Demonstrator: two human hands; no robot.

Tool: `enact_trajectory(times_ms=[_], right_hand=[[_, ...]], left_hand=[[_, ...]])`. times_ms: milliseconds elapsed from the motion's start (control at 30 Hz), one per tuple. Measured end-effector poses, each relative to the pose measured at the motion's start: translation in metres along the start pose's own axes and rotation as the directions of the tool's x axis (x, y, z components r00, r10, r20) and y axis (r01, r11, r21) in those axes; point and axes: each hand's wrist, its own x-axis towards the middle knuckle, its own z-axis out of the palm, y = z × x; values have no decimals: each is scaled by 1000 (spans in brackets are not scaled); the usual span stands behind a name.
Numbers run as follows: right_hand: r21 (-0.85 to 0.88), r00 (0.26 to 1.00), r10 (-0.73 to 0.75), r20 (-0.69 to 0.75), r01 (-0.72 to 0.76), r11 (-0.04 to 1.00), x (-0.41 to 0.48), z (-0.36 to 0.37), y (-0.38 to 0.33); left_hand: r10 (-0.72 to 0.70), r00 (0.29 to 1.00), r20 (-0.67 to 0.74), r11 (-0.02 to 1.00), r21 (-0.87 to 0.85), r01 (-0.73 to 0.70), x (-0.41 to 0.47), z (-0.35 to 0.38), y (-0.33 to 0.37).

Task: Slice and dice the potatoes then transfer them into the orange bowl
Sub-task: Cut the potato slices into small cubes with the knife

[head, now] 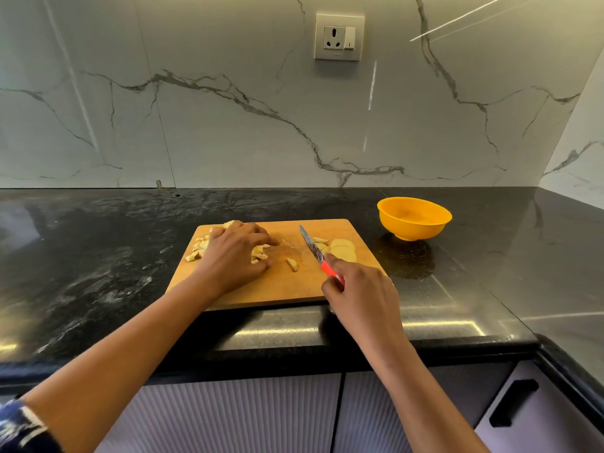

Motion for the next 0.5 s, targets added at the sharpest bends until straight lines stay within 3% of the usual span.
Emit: enact_trajectory(times_ms=[200, 500], right_hand=[[9, 1000, 1, 17, -1, 1000, 3, -4, -2], [-13, 992, -67, 108, 68, 998, 0, -3, 6]], left_hand=[[-38, 998, 44, 993, 112, 33, 10, 6, 35], [-71, 997, 19, 996, -50, 72, 14, 10, 18]])
